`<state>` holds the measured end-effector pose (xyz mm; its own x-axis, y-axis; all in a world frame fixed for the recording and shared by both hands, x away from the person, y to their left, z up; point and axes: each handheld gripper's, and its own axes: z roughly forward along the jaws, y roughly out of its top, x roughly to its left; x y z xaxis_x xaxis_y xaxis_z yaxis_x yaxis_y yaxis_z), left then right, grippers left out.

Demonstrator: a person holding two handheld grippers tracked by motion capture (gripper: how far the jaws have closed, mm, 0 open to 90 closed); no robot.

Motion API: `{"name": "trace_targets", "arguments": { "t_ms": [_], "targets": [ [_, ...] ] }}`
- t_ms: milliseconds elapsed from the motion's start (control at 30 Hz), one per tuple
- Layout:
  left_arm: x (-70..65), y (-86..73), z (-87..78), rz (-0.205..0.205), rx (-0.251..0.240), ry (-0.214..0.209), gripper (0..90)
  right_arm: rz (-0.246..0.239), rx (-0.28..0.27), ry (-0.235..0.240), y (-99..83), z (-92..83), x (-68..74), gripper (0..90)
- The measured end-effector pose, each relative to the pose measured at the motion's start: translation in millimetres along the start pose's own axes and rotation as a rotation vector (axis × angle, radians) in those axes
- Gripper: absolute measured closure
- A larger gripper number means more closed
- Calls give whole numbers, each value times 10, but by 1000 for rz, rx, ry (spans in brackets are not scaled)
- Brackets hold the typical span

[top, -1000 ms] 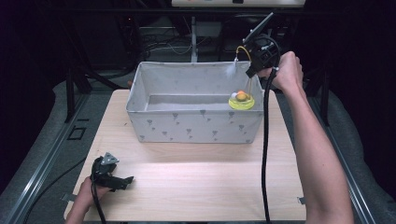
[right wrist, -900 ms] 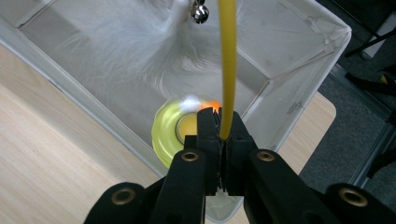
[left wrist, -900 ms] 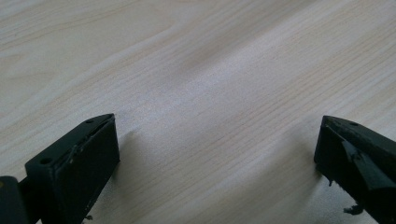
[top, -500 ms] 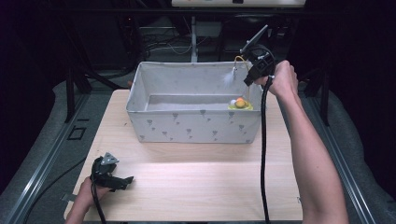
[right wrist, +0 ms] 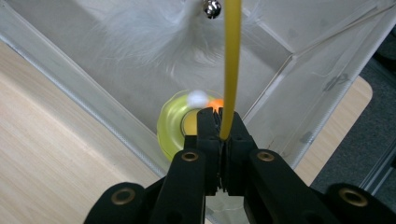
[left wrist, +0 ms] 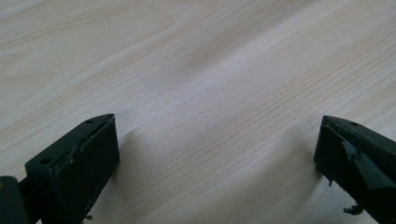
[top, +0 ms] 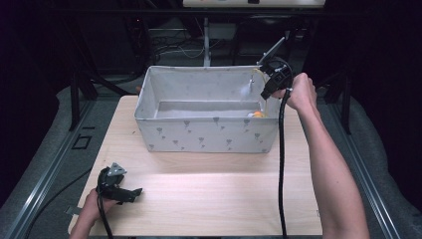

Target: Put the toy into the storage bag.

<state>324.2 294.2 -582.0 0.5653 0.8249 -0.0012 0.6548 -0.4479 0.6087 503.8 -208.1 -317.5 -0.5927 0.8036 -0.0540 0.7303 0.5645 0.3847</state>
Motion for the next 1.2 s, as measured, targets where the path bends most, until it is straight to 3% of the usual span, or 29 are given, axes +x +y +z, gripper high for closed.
{"name": "trace_targets", "arguments": {
  "t_ms": [833,1200],
  "targets": [
    [0,-1,0,-1,-1,0,0,23,92,35,-207,356,-98,883],
    [-2,-2,0,-3,-2,1,0,31,117,37,-208,462,-115,883]
  ]
}}
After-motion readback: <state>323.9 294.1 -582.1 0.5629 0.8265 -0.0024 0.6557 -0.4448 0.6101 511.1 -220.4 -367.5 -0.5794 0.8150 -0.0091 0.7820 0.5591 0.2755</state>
